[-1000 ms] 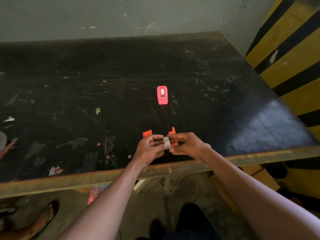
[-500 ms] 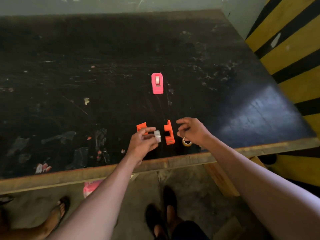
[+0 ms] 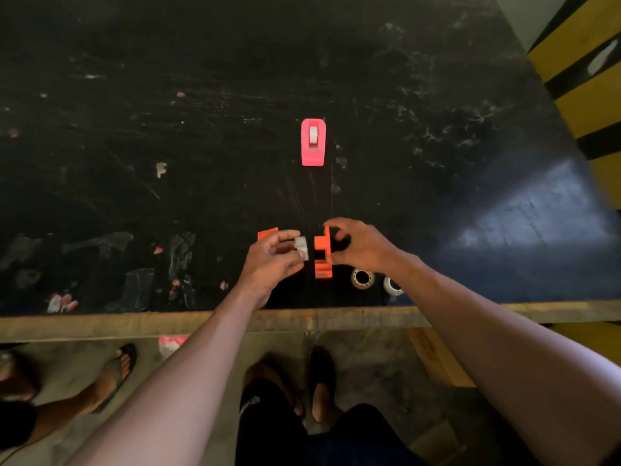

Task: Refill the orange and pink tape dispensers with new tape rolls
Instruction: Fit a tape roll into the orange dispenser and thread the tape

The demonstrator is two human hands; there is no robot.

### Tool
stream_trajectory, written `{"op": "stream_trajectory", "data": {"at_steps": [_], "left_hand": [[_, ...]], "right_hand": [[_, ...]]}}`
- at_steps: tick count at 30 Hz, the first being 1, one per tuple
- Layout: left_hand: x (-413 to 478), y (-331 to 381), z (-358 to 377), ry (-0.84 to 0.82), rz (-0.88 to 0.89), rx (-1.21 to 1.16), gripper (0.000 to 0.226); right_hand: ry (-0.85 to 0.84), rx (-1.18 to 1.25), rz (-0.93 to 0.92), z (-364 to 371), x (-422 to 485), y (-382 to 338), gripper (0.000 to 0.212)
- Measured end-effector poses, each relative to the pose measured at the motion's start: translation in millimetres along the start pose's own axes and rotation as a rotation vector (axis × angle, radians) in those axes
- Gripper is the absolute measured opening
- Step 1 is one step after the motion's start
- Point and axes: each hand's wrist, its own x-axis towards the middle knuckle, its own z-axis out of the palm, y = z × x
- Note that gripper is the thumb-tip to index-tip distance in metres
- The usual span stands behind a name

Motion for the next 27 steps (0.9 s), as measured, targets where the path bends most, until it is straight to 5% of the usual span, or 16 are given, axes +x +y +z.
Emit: {"op": "stream_trajectory", "data": {"at_steps": [27], "left_hand": [[0, 46, 2, -0.055, 0.103, 0.207, 0.043]], "right_hand": [[-0.061, 0.251, -0.142, -13, 17, -26, 0.058]]}}
